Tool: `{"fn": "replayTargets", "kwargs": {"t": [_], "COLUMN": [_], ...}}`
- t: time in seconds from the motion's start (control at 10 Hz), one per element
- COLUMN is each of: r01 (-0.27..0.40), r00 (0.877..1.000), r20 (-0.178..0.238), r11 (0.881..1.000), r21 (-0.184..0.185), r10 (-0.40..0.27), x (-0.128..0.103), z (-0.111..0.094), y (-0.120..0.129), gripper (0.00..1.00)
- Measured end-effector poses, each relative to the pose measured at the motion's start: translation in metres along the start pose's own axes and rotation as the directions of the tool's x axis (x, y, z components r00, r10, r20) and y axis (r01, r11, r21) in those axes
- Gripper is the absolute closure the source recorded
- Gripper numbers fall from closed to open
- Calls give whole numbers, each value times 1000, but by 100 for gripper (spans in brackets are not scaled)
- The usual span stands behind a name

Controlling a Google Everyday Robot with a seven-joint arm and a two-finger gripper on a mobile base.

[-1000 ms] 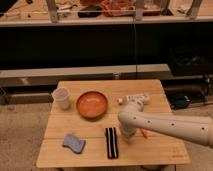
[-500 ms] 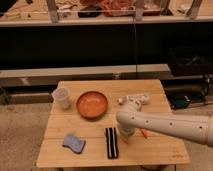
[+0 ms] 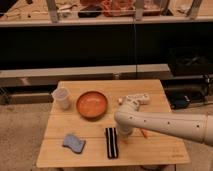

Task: Push the eraser across the table

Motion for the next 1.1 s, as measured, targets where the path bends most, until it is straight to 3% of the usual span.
{"fn": "replayTargets", "kwargs": {"t": [0.8,1.1], "r01": [54,52], "r00": [998,999], "r20": [-17,-15], "r11": [999,999], "r21": [-2,0], "r10": [-55,-52], "x": [-28,-27], "z": [1,0], "y": [-14,-14], "gripper": [100,100]}}
